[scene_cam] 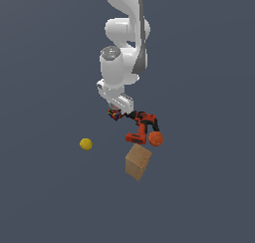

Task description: Pick up a designated object from a clutter of objects.

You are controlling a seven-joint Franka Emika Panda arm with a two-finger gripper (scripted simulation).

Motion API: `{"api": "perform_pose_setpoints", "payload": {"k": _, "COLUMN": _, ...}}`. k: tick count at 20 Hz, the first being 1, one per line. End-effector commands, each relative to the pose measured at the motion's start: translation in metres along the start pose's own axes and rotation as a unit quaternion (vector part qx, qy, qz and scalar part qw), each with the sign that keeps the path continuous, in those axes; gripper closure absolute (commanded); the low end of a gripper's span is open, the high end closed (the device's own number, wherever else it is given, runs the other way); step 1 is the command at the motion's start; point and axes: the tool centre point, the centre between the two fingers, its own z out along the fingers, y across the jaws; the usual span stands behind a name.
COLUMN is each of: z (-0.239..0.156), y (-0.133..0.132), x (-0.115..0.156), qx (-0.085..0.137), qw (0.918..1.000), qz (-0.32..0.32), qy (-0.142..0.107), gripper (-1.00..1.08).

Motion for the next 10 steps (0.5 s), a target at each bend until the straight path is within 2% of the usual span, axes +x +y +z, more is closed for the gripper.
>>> {"api": "perform_pose_setpoints", "payload": {"k": 1, "z": -0.018, "y": -0.004, "x": 0.002, "qx": 0.0, "qw": 1.0, "qz": 0.0, "qy": 0.002, "gripper": 1.08}}
{"api": "perform_pose_setpoints", "payload": {"k": 10, "z": -0.09, "y": -0.02, "x": 0.006, "qx": 0.0, "qw": 1.0, "qz": 0.0, "qy": 0.002, "gripper": 1.08}}
